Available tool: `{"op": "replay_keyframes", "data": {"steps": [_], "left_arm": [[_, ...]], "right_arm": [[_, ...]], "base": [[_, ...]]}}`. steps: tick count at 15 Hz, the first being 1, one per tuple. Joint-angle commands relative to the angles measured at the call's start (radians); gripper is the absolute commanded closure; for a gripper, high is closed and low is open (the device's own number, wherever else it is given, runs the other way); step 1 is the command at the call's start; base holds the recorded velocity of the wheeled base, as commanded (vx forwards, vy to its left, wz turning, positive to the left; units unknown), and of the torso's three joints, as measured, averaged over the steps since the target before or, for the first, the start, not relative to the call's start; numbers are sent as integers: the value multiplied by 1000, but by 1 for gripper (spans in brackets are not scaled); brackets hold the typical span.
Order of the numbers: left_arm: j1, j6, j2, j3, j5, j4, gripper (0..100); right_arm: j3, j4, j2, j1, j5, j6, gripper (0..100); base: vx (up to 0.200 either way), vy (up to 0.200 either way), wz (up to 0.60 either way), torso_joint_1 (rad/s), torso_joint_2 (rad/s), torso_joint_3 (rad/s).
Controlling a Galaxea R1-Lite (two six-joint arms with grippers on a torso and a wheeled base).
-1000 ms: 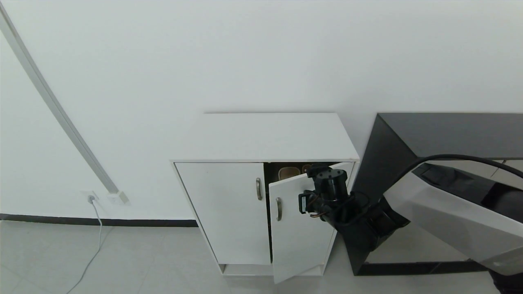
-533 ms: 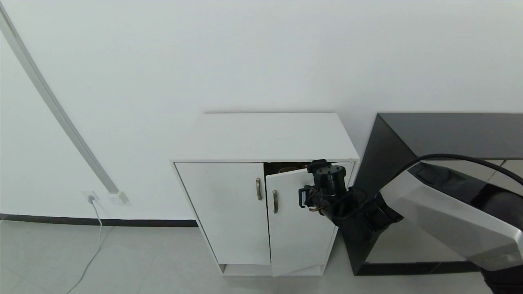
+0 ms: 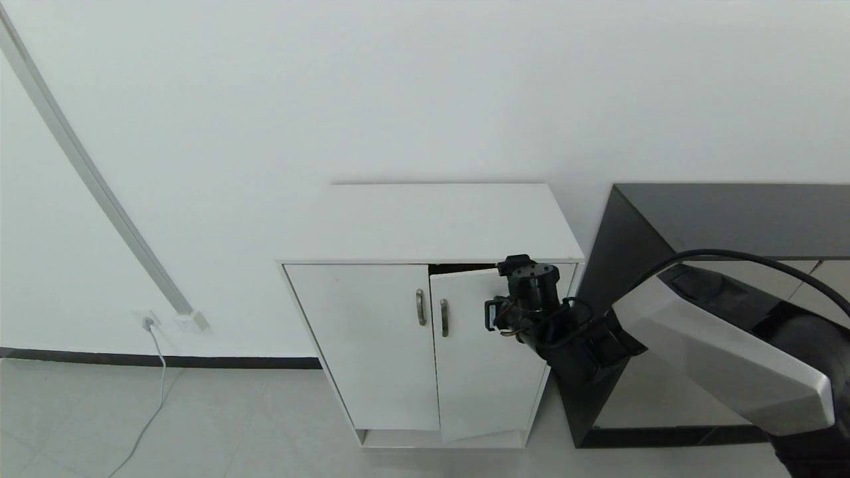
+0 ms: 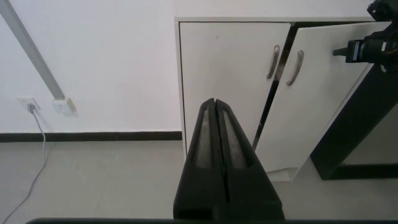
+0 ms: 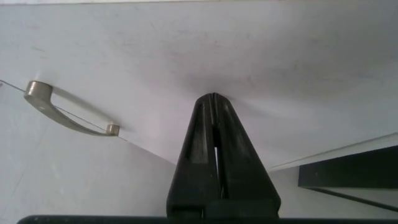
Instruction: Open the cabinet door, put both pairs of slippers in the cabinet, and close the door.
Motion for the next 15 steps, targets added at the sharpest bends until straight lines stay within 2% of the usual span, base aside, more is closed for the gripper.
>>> {"op": "replay_keyframes", "data": {"steps": [1,15], "left_arm": [[0,0,0,0,1,0,100],[0,0,0,0,1,0,100]], "right_arm": [[-34,5,22,-3,-1,-5,100],[-60,11,40,-18,-2,-22,100]], "base": [[0,0,0,0,0,0],[0,0,0,0,0,0]]}}
